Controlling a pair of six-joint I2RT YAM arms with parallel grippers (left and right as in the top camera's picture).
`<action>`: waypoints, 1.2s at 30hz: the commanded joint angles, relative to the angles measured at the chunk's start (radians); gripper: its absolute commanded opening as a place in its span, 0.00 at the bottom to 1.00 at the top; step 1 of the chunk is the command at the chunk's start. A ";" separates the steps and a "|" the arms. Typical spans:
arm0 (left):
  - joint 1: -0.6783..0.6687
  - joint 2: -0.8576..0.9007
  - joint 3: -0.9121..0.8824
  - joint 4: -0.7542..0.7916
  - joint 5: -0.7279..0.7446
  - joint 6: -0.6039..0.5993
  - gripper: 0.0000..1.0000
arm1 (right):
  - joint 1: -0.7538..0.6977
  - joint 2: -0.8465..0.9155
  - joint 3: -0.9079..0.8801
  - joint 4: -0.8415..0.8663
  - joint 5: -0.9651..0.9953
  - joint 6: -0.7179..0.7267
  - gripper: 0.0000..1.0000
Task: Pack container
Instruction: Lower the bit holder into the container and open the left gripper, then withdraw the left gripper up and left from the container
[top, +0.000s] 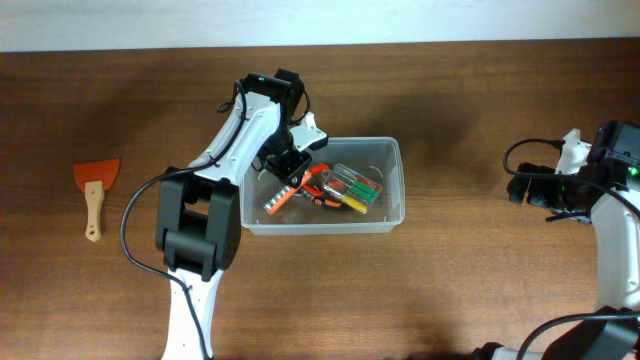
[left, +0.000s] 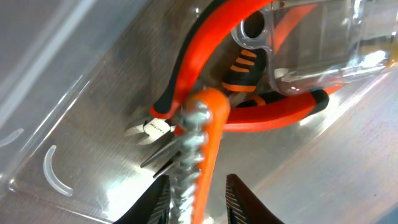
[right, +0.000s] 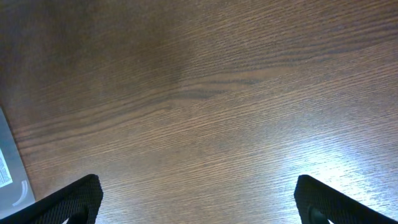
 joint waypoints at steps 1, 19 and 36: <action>-0.002 0.018 -0.003 -0.009 0.014 0.012 0.31 | -0.003 0.001 -0.002 0.003 -0.009 0.008 0.99; -0.002 0.018 0.388 -0.214 -0.055 0.008 0.43 | -0.003 0.001 -0.002 0.003 -0.009 0.007 0.99; 0.269 0.001 0.689 -0.324 -0.362 -0.324 0.59 | -0.003 0.001 -0.002 0.003 -0.009 0.007 0.99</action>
